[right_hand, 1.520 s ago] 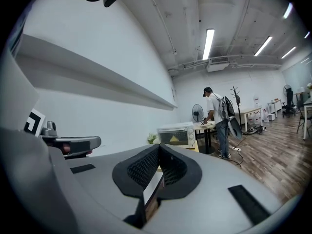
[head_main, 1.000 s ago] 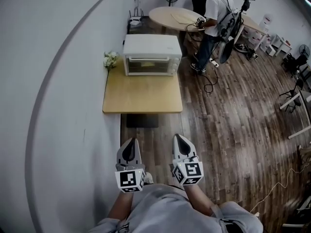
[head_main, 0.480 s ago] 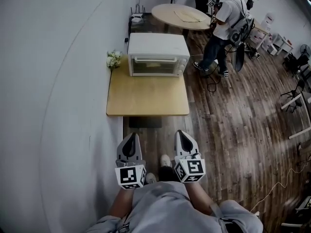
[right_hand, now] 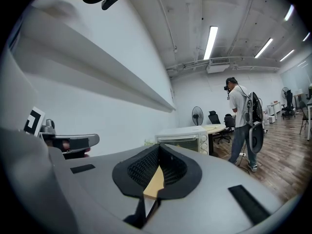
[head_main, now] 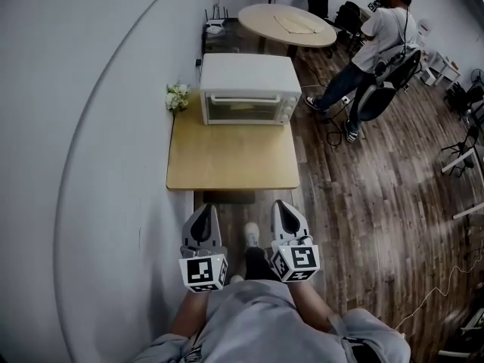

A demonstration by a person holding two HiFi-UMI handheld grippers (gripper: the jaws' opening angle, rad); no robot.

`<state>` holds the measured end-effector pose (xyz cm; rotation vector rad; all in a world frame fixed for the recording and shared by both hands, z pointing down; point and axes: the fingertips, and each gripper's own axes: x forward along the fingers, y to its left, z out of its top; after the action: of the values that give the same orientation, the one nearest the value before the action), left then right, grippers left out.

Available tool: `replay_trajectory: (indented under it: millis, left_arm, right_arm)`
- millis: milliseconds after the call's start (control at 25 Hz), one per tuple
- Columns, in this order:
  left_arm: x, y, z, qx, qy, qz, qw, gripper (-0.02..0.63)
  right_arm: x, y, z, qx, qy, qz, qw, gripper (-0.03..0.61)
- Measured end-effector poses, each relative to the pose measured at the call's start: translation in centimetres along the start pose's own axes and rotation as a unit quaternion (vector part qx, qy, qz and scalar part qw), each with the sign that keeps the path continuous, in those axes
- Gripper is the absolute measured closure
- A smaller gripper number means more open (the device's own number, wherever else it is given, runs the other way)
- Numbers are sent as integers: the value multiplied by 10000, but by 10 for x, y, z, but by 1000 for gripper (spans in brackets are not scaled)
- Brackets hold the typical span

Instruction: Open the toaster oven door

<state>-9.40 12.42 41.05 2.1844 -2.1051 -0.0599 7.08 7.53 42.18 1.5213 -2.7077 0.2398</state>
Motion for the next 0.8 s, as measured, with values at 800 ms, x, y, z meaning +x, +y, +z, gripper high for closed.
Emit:
replay_trajectory:
  millis: [800]
  left_arm:
    - [206, 4, 5, 311, 334, -361, 9983, 611]
  right_arm:
    - [193, -58, 20, -344, 374, 674, 9964, 578]
